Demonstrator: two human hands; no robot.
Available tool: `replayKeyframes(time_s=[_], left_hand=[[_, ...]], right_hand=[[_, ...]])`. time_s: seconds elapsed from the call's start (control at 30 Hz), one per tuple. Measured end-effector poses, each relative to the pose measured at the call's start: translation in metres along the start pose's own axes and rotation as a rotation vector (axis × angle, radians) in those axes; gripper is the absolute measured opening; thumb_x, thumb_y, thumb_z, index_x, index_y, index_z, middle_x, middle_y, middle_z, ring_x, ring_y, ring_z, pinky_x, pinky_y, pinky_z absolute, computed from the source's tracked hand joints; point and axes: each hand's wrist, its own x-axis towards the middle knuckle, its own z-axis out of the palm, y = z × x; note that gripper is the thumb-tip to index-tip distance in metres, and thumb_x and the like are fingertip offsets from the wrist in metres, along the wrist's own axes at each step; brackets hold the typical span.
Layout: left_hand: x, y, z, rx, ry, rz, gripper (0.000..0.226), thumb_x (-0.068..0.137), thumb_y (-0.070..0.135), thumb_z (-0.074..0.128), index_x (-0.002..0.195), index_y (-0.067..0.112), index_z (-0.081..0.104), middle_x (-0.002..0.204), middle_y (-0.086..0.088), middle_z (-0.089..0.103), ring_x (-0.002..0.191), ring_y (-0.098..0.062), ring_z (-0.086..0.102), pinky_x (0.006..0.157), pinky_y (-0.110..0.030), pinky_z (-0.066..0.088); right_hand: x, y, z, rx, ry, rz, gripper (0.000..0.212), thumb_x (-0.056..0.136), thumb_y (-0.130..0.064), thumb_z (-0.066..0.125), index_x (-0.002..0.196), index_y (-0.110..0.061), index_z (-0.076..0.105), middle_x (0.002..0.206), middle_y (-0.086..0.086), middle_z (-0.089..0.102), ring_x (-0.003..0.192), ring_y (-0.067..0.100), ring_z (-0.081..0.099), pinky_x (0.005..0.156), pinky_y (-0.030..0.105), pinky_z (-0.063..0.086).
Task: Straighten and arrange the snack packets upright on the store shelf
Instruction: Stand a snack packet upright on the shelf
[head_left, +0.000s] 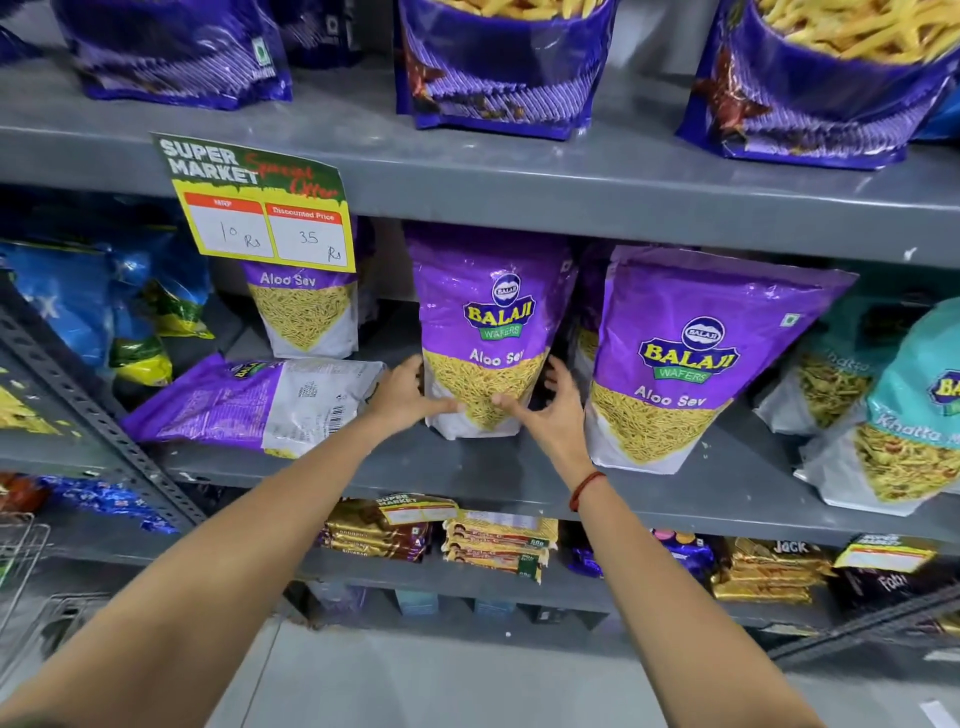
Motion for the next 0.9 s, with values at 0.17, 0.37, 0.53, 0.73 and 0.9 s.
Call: replayKeyframes(time_s=[0.17, 0.37, 0.53, 0.73, 0.9], left_hand=[[0.003, 0.006, 0.001, -0.016, 0.029, 0.031, 0.065, 0.063, 0.028, 0.086, 0.117, 0.011, 0.055, 0.125, -0.009, 0.066, 0.109, -0.019, 0.062, 0.092, -0.033, 0.050], [0.005, 0.002, -0.005, -0.006, -0.035, 0.023, 0.068, 0.065, 0.028, 0.085, 0.121, 0.008, 0.053, 0.128, -0.012, 0.063, 0.118, -0.027, 0.059, 0.100, -0.049, 0.048], [-0.008, -0.008, -0.008, -0.095, -0.089, 0.002, 0.070, 0.065, 0.020, 0.085, 0.125, 0.007, 0.051, 0.129, -0.011, 0.063, 0.119, -0.025, 0.059, 0.102, -0.049, 0.047], [-0.023, -0.004, -0.007, -0.117, -0.077, 0.026, 0.065, 0.068, 0.018, 0.083, 0.124, 0.006, 0.052, 0.128, -0.010, 0.063, 0.116, -0.024, 0.060, 0.100, -0.044, 0.049], [-0.043, 0.002, -0.026, -0.468, 0.289, 0.049, 0.036, 0.079, 0.005, 0.072, 0.113, 0.003, 0.058, 0.110, -0.020, 0.065, 0.096, -0.024, 0.064, 0.092, -0.038, 0.049]], right_hand=[[0.015, 0.008, 0.000, 0.063, -0.208, 0.072, 0.091, 0.064, -0.026, 0.088, 0.139, -0.015, 0.037, 0.130, -0.002, 0.057, 0.123, 0.017, 0.052, 0.103, 0.030, 0.044], [0.013, 0.007, 0.003, 0.022, -0.175, 0.097, 0.084, 0.061, -0.028, 0.089, 0.130, -0.012, 0.044, 0.123, 0.004, 0.063, 0.113, 0.017, 0.059, 0.094, 0.025, 0.049], [-0.014, 0.011, 0.005, -0.007, -0.109, 0.064, 0.079, 0.056, -0.039, 0.089, 0.119, -0.016, 0.047, 0.115, -0.003, 0.066, 0.105, 0.010, 0.062, 0.082, 0.014, 0.049], [-0.032, 0.002, 0.001, -0.066, -0.094, 0.032, 0.072, 0.059, -0.050, 0.085, 0.113, -0.015, 0.052, 0.111, -0.003, 0.067, 0.100, 0.009, 0.062, 0.081, 0.023, 0.048], [-0.056, -0.003, -0.004, -0.369, 0.150, -0.004, 0.080, 0.067, -0.087, 0.041, 0.077, -0.012, 0.067, 0.077, 0.006, 0.071, 0.074, 0.021, 0.065, 0.067, 0.039, 0.055]])
